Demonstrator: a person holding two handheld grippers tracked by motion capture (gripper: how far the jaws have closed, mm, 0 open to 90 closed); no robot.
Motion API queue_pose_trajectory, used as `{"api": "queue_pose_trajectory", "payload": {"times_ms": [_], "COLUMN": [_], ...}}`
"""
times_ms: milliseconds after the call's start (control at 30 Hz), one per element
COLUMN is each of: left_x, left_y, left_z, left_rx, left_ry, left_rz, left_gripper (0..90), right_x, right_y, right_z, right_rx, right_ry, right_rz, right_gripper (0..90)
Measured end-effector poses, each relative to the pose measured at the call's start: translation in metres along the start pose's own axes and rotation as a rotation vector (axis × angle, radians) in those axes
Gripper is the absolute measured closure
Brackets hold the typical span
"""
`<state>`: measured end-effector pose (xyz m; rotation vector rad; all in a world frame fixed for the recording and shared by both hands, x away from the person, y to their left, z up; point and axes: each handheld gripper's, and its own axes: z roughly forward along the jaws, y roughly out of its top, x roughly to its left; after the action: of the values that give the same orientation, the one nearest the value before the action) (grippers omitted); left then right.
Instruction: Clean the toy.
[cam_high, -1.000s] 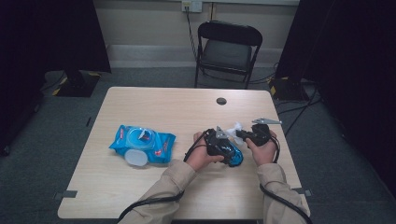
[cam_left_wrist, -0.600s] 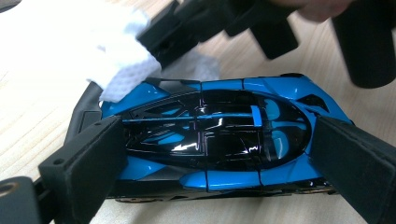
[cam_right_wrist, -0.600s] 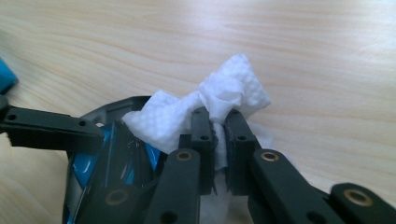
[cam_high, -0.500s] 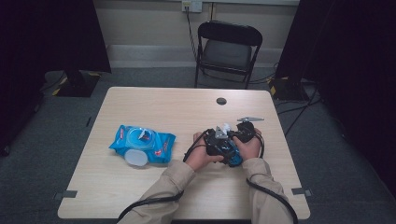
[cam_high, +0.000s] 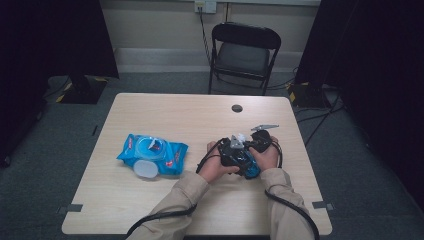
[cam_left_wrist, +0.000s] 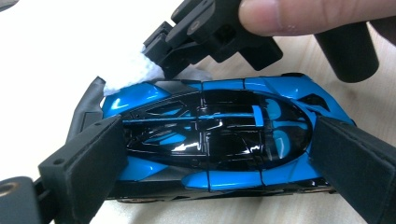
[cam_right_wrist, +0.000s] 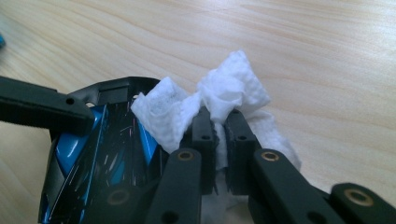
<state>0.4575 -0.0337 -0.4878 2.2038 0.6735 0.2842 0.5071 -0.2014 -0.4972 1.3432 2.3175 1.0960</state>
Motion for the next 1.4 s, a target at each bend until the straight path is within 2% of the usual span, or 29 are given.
{"api": "queue_pose_trajectory", "payload": {"times_ms": [900, 1100, 1400], "left_x": [-0.003, -0.003, -0.003], "left_y": [0.002, 0.002, 0.003], "left_z": [0.001, 0.001, 0.001], "left_rx": [0.014, 0.013, 0.022], "left_ry": [0.005, 0.007, 0.006], "left_rz": [0.010, 0.009, 0.015], "left_gripper": [3.7, 3.7, 3.7], "right_x": [-0.010, -0.012, -0.015], "right_y": [-0.025, -0.031, -0.043], "right_z": [-0.032, -0.039, -0.051], "right_rx": [0.039, 0.041, 0.034], "right_ry": [0.070, 0.084, 0.078], "right_rz": [-0.005, 0.007, 0.033], "right_gripper": [85.5, 85.4, 85.3]}}
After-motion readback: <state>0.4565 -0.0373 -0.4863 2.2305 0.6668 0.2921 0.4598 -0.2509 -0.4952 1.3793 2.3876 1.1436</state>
